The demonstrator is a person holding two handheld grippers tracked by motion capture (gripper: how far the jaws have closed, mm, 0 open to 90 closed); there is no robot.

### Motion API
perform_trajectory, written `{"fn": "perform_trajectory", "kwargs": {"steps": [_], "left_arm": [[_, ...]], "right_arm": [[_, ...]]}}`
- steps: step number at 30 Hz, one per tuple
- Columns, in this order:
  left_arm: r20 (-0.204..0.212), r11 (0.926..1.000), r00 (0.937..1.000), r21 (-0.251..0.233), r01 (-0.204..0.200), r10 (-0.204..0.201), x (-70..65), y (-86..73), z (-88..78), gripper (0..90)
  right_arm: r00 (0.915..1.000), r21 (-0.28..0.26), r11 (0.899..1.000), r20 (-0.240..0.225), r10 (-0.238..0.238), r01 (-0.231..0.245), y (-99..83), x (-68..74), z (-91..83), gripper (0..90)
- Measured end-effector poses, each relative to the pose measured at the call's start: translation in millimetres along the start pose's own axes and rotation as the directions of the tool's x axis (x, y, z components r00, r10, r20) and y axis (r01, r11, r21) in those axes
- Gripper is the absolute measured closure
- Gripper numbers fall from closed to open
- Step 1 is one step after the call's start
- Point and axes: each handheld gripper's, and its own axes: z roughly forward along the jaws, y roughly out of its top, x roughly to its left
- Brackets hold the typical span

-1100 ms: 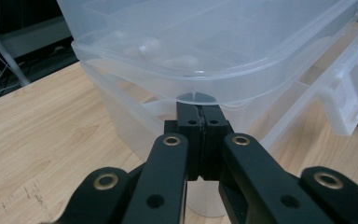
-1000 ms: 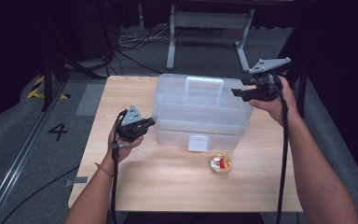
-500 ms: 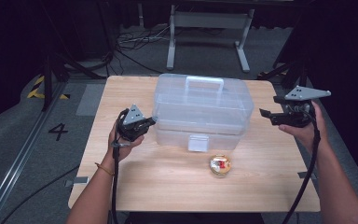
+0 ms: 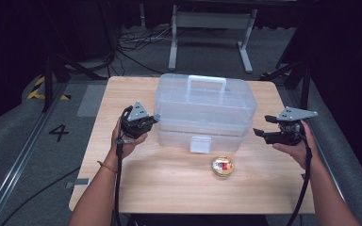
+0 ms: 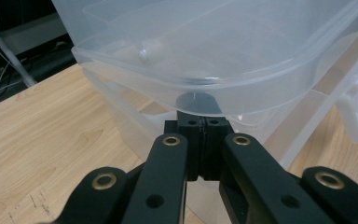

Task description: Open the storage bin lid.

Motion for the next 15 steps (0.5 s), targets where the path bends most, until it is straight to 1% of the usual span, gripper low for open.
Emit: {"fn": "perform_trajectory", "kwargs": {"steps": [2,4,8,9,12,13,15], "left_arm": [[0.002,1.0,1.0,-0.004,0.007,-0.007,0.2,-0.1,0.5,89.7],[-0.001,1.0,1.0,-0.006,0.0,0.0,0.4,0.2,1.2,89.7],[-0.005,1.0,1.0,-0.002,-0.004,0.004,-0.9,0.9,1.5,89.6],[-0.007,1.0,1.0,0.0,-0.004,0.004,-1.1,1.0,1.5,89.7],[-0.01,1.0,0.9999,0.002,-0.005,0.005,-1.5,1.1,1.6,89.6],[-0.012,1.0,0.9999,0.002,-0.004,0.004,-1.9,1.3,1.7,89.7],[-0.013,1.0,0.9999,0.002,-0.006,0.006,-2.0,1.3,1.6,89.6]], "right_arm": [[1.0,-0.003,1.0,0.004,-0.007,0.007,-3.6,2.7,3.4,30.6],[0.9998,-0.004,1.0,0.013,0.011,-0.011,-4.3,3.4,6.2,31.2],[0.9994,-0.019,1.0,0.028,0.022,-0.022,-5.5,3.6,11.9,32.4],[0.9991,-0.026,0.999,0.036,0.021,-0.02,-6.0,3.6,12.8,32.7],[0.997,-0.078,0.995,0.04,0.066,-0.062,-7.3,1.5,14.0,35.3],[0.9969,-0.089,0.994,0.042,0.067,-0.063,-7.3,1.1,13.8,35.1],[0.9964,-0.088,0.994,0.051,0.068,-0.063,-7.0,0.6,14.7,35.1]]}}
